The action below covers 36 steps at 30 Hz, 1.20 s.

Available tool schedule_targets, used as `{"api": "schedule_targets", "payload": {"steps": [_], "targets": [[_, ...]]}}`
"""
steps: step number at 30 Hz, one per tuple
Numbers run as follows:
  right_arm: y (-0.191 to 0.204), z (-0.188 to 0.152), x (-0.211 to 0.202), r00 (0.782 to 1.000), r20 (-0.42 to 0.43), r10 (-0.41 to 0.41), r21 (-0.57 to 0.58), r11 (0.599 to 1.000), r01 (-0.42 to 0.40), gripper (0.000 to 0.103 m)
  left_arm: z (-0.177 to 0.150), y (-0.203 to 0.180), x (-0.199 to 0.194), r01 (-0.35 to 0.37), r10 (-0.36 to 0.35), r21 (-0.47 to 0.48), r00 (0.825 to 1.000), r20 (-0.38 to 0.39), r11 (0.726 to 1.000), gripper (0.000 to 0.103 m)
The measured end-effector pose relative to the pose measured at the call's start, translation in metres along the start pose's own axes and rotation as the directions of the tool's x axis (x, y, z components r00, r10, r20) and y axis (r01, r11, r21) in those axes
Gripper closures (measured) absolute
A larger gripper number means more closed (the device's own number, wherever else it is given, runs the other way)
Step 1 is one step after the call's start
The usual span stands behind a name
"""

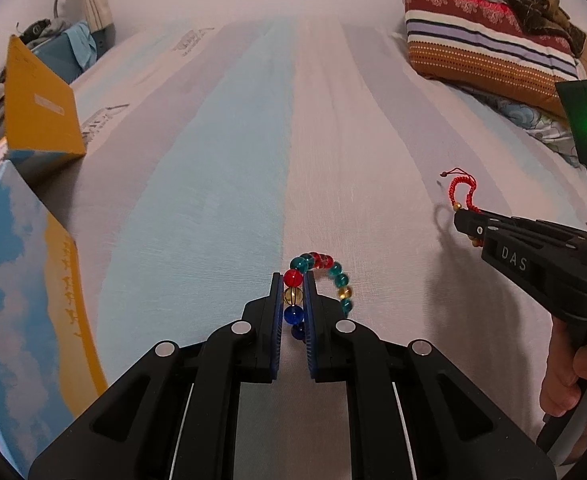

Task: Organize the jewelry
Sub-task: 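Carry both held bracelets over to the white box with both tools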

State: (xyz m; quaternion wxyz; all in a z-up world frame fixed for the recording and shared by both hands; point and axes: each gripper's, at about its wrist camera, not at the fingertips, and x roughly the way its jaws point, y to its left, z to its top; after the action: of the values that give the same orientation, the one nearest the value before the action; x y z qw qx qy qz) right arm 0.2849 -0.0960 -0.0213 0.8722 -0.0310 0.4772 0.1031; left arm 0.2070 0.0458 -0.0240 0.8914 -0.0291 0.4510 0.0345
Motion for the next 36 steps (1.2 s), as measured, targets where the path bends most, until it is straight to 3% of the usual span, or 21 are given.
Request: {"api": "schedule_targets", "payload": {"steps": [36], "targets": [[0.048, -0.024, -0.132, 0.994, 0.112, 0.014, -0.025, 1.0, -0.011, 0.094, -0.007, 0.038, -0.144, -0.008, 0.015, -0.054, 0.991, 0.131, 0.998, 0.094]]}}
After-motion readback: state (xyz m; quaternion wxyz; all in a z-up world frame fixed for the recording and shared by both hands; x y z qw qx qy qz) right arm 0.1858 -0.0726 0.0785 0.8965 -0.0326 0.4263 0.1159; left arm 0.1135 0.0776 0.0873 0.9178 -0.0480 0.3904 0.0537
